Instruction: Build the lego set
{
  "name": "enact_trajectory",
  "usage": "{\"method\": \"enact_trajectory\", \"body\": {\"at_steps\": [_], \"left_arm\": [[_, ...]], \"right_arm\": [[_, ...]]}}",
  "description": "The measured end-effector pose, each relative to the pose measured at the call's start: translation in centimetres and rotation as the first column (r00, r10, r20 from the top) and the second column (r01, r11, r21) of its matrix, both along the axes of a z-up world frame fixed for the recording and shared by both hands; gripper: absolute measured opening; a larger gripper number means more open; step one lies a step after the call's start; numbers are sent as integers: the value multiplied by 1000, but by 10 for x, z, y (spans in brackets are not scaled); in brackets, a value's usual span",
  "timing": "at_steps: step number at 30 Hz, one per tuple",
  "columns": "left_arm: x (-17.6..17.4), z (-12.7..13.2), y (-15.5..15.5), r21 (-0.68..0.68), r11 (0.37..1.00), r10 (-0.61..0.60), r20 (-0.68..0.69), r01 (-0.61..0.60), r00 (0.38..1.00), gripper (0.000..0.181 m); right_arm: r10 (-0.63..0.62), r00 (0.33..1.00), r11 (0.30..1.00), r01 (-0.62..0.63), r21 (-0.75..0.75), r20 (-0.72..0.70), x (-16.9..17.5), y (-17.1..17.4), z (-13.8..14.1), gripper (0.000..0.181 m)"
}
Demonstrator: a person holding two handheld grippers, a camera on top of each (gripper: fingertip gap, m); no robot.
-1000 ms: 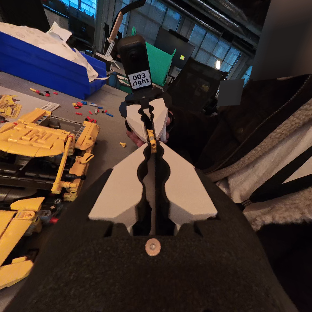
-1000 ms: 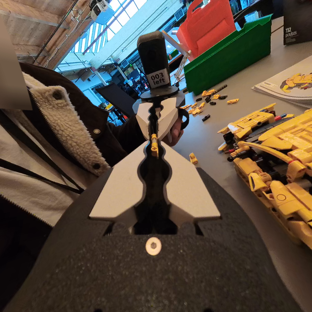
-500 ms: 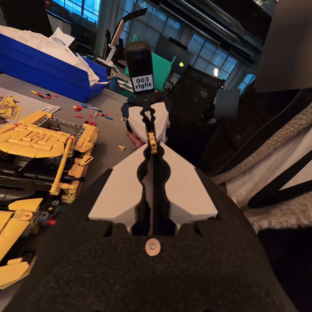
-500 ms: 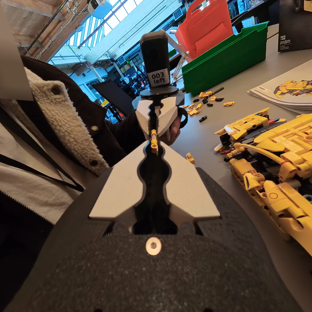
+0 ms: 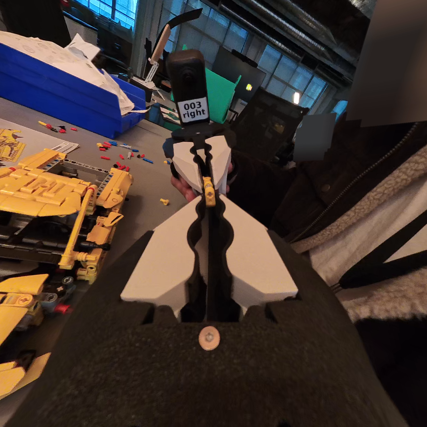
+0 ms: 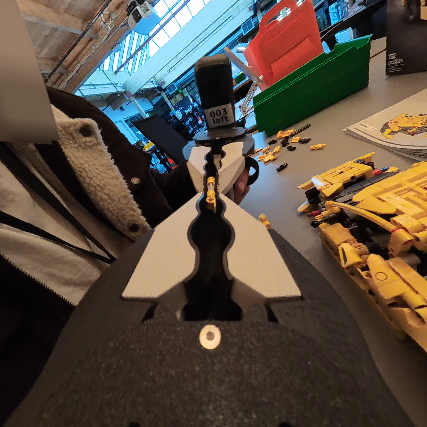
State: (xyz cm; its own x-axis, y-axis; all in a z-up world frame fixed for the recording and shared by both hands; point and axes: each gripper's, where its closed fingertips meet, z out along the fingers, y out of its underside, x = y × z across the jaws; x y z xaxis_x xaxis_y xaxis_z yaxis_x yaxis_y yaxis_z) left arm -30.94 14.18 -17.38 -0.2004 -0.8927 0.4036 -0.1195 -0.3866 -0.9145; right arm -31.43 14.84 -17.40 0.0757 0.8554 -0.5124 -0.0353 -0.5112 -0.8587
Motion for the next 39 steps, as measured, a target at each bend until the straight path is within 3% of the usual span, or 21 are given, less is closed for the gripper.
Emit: {"method": "enact_trajectory", "body": {"at_steps": [6, 13, 19, 23, 31, 39], "left_arm": [[0, -14, -10, 105, 994, -22, -89, 32, 996, 7], [2, -51, -20, 247, 963, -33, -280, 106, 959, 7], [6, -16, -2, 168, 986, 36, -107, -18, 994, 9], [1, -1, 4, 145, 988, 64, -28, -60, 998, 4], [0, -1, 3, 151, 987, 63, -25, -58, 998, 15], [0, -4, -8, 212, 977, 21, -28, -14, 999, 7]], "right_arm": [[60, 996, 998, -60, -8, 61, -1, -9, -12, 7], [114, 967, 993, -115, -9, 228, -2, -18, -42, 7], [21, 995, 998, -27, 56, 98, 7, -2, -12, 7], [23, 996, 998, -27, 49, 91, 6, -3, -12, 7], [23, 998, 999, -26, 48, 59, 8, -3, -6, 7], [65, 996, 997, -68, 48, 62, 3, -11, -7, 8]]}}
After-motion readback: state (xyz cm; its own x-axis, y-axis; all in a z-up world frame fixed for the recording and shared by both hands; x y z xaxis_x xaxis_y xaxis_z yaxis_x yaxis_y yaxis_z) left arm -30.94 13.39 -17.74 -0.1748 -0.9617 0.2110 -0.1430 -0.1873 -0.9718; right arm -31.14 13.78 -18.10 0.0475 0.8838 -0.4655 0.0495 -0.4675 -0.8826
